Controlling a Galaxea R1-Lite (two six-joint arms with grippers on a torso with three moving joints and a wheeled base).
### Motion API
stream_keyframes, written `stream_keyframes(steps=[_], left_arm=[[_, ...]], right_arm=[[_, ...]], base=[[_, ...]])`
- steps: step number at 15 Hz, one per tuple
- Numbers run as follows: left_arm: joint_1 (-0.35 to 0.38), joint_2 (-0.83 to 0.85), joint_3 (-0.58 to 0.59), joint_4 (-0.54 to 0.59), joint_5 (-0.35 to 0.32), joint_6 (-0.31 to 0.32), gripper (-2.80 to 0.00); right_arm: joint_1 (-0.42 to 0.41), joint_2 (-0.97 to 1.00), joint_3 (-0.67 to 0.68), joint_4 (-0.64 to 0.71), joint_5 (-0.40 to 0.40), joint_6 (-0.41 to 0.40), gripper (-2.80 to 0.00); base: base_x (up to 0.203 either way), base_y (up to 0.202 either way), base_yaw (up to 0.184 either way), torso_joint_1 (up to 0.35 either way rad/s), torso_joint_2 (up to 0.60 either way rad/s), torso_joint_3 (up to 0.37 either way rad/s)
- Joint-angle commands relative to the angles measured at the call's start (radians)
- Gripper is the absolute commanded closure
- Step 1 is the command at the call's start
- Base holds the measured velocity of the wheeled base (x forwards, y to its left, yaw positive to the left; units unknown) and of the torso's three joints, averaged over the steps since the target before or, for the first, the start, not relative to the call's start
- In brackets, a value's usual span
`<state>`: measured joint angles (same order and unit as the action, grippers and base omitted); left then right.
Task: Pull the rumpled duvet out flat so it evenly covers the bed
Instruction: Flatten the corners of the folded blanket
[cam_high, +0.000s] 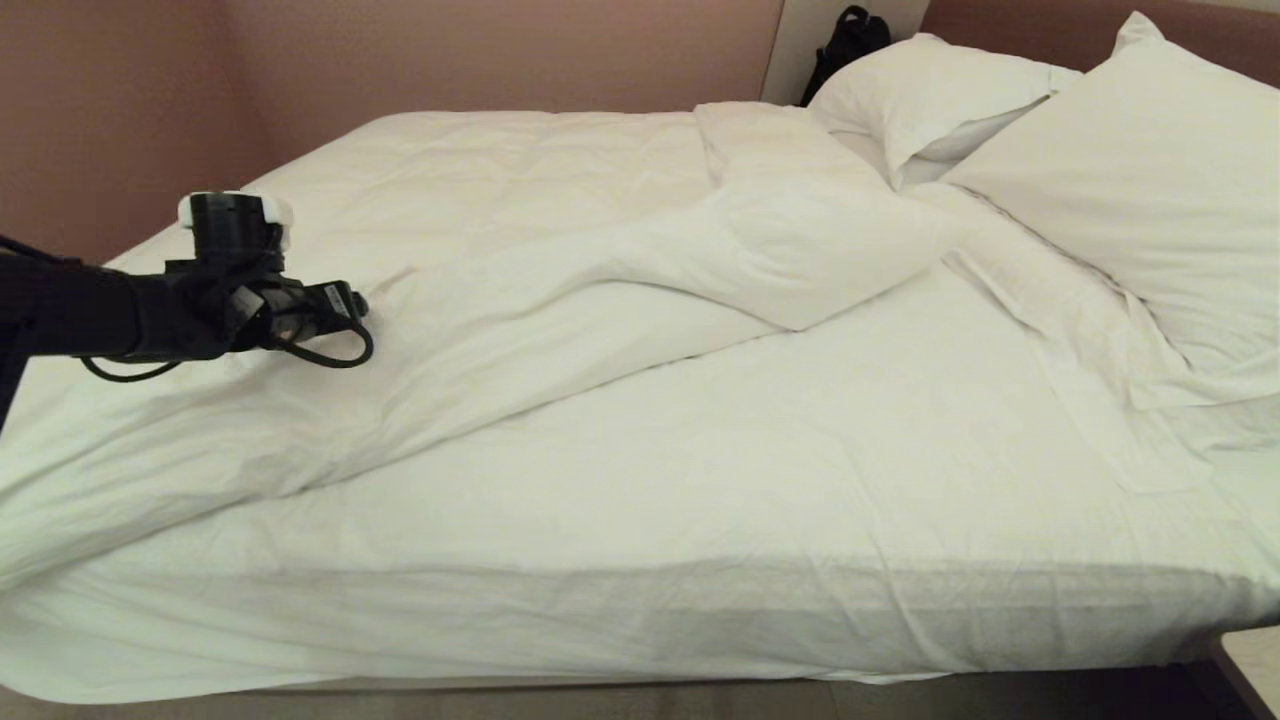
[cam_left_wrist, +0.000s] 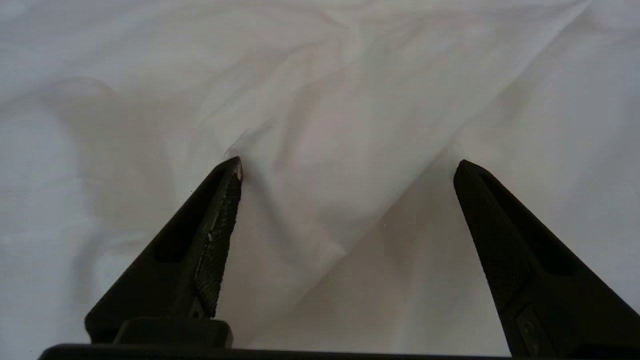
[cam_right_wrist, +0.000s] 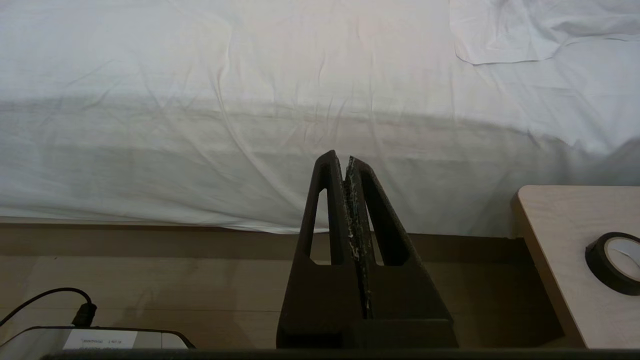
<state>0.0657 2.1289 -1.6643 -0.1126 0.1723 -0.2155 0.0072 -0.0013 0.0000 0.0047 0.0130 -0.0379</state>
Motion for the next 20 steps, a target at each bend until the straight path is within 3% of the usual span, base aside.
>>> stream_keyframes(steps=[1, 6, 9, 20], left_arm=[[0.000, 0.067, -0.008, -0.002, 0.001, -0.005, -2.80], [0.000, 0.135, -0.030, -0.006, 0.001, -0.011, -2.80], [-0.003, 0.200, -0.038, -0.065, 0.007, -0.039, -2.80], [-0.012, 0.237, -0.043, -0.067, 0.011, -0.042, -2.80]], right_arm=[[0.000, 0.001, 0.000, 0.000, 0.001, 0.000, 0.00], [0.000, 0.001, 0.000, 0.000, 0.001, 0.000, 0.00], [0.000, 0.001, 0.000, 0.000, 0.001, 0.000, 0.00], [0.000, 0.001, 0.000, 0.000, 0.001, 0.000, 0.00]], base=[[0.000, 0.000, 0.000, 0.000, 0.00, 0.000], [0.000, 0.000, 0.000, 0.000, 0.00, 0.000], [0.000, 0.000, 0.000, 0.000, 0.00, 0.000], [0.000, 0.000, 0.000, 0.000, 0.00, 0.000]])
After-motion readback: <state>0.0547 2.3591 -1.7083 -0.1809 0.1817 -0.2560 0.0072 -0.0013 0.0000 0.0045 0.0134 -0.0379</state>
